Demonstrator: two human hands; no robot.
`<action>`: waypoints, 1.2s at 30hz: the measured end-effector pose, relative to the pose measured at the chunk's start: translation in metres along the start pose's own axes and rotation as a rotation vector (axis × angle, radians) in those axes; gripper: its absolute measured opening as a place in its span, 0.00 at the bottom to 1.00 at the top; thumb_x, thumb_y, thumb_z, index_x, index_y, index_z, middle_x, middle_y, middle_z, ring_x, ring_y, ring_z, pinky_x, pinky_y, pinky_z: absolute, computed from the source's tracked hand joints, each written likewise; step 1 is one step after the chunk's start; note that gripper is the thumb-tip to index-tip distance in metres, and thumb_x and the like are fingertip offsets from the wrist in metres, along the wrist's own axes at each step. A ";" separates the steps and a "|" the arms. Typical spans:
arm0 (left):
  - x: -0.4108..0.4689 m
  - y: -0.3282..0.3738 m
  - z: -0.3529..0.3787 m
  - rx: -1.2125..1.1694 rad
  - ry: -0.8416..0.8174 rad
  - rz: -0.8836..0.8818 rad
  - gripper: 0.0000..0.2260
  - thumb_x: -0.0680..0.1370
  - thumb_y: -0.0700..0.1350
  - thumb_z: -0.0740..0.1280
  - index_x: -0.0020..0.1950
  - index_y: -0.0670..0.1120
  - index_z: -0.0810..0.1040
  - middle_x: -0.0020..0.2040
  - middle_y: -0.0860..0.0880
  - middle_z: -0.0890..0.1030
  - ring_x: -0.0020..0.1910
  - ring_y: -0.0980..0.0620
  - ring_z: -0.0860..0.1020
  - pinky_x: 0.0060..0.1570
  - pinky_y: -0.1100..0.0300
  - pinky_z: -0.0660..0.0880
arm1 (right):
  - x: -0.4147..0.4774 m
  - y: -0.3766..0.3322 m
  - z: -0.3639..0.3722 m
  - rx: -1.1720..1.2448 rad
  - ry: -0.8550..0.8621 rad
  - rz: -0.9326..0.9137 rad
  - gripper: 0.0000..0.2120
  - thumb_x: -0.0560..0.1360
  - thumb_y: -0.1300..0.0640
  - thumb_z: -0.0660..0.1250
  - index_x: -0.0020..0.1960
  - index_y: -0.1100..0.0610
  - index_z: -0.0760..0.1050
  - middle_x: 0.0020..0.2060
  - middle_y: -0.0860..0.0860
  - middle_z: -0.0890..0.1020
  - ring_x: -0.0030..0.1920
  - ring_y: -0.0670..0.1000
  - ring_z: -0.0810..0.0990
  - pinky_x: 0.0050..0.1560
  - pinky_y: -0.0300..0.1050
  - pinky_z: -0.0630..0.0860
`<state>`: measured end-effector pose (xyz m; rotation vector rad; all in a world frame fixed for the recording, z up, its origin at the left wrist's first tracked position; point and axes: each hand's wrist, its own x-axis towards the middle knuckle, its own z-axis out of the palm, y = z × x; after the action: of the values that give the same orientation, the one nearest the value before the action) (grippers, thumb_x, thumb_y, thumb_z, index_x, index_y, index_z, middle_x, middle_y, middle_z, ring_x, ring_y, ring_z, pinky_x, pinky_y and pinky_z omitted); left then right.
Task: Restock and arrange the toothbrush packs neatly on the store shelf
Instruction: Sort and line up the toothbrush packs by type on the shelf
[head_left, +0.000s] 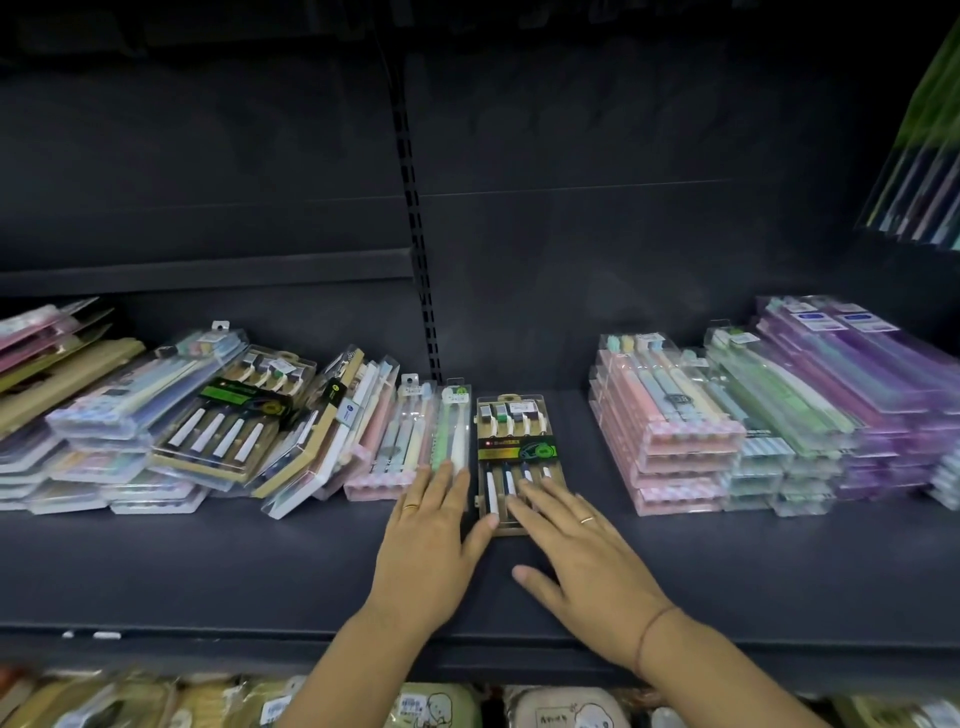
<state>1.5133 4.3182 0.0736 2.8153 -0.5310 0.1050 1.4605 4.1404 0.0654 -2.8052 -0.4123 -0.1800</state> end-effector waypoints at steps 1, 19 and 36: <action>0.000 -0.001 0.000 -0.013 -0.005 0.004 0.29 0.82 0.61 0.51 0.80 0.51 0.50 0.81 0.52 0.48 0.79 0.53 0.42 0.76 0.59 0.42 | 0.001 0.000 -0.001 0.001 -0.011 0.010 0.42 0.67 0.32 0.34 0.79 0.45 0.43 0.78 0.40 0.45 0.73 0.38 0.34 0.68 0.34 0.29; -0.006 0.000 -0.005 -0.170 0.026 0.044 0.27 0.82 0.59 0.56 0.79 0.52 0.59 0.79 0.55 0.57 0.78 0.56 0.50 0.73 0.63 0.51 | 0.001 0.004 -0.002 -0.118 0.061 0.283 0.36 0.77 0.38 0.60 0.77 0.58 0.58 0.77 0.53 0.61 0.78 0.55 0.55 0.74 0.47 0.44; 0.008 -0.075 -0.032 -0.005 0.511 -0.197 0.18 0.75 0.46 0.73 0.64 0.44 0.79 0.70 0.39 0.72 0.69 0.35 0.69 0.63 0.35 0.66 | 0.073 -0.072 0.022 0.201 0.073 0.221 0.26 0.81 0.51 0.61 0.77 0.46 0.59 0.79 0.53 0.47 0.74 0.56 0.60 0.73 0.46 0.60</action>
<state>1.5478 4.3914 0.0860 2.6637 -0.1334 0.7518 1.5097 4.2324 0.0764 -2.6124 -0.0953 -0.1801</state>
